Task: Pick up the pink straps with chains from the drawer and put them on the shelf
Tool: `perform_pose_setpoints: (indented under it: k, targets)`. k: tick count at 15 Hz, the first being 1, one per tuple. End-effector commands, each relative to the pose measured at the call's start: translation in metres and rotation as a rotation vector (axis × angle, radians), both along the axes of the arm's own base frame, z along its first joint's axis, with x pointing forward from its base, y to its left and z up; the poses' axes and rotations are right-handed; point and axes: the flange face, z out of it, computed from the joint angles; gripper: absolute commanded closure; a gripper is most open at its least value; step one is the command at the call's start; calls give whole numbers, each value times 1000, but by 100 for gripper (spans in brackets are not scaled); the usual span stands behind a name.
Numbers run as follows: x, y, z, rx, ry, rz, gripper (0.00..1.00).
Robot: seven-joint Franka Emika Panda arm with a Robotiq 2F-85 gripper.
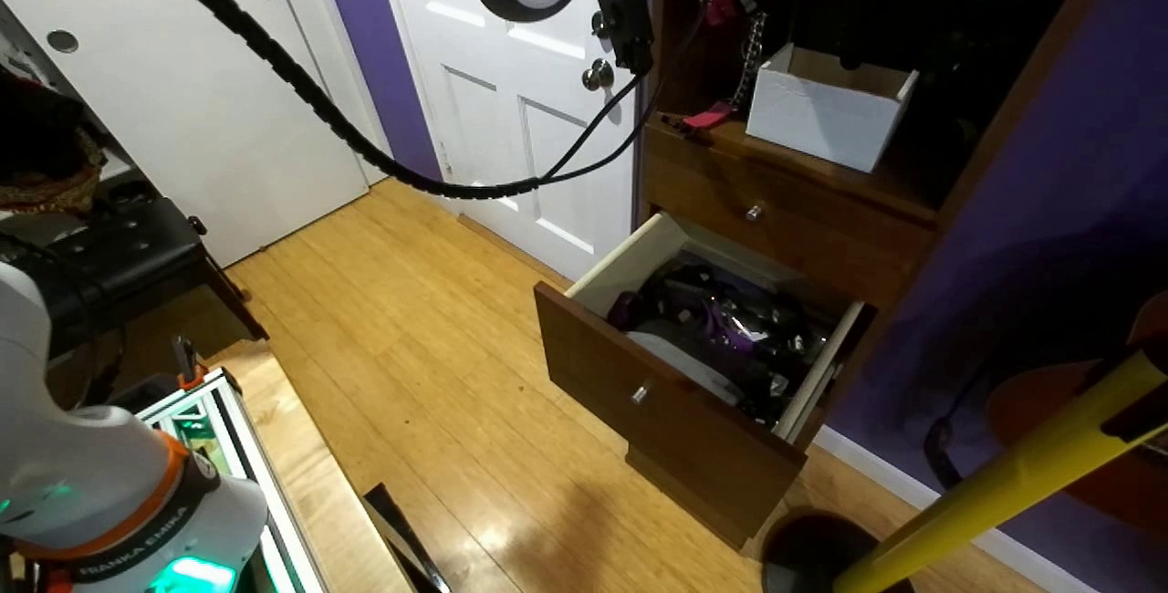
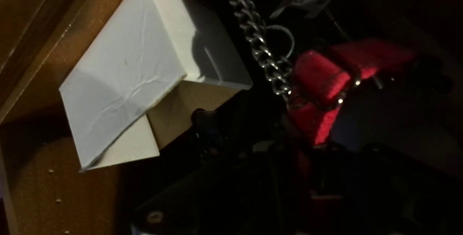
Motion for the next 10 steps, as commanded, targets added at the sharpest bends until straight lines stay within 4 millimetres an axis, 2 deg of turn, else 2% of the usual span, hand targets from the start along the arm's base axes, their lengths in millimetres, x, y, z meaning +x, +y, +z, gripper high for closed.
perform_pose_setpoints:
  k: [1, 10]
  targets:
    - [-2, -12, -18, 11, 56, 2, 99]
    - [4, -6, -45, 17, 174, 83, 99]
